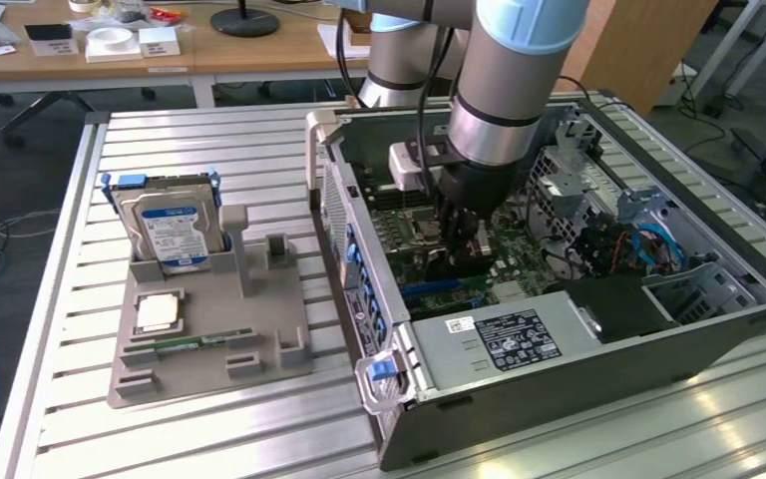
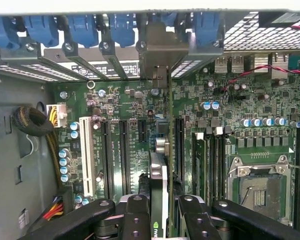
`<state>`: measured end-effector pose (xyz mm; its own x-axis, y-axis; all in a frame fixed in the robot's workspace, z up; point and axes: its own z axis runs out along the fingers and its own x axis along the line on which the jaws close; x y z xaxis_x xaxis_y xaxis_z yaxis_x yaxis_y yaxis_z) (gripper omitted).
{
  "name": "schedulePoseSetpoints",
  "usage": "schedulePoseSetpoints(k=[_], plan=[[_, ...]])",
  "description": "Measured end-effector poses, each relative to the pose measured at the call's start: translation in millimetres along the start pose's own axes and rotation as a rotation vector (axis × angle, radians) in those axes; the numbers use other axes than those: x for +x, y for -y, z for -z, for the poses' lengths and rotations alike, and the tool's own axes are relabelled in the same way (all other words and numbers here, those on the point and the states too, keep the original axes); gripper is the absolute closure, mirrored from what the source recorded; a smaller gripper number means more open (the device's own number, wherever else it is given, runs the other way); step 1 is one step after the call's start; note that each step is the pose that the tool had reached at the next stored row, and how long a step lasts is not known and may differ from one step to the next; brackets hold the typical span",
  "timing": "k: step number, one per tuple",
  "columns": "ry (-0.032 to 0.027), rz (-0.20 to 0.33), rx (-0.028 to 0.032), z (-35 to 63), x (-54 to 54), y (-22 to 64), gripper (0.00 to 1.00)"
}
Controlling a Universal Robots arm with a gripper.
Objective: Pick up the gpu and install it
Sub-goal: 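Insert the gpu into the slot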
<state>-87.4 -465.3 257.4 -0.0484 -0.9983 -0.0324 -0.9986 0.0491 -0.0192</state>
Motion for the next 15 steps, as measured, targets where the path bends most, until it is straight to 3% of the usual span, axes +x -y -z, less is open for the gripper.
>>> schedulePoseSetpoints(k=[15], plan=[[0.0, -0.004, 0.0002, -8.3, 0.2, -0.8, 0.73]])
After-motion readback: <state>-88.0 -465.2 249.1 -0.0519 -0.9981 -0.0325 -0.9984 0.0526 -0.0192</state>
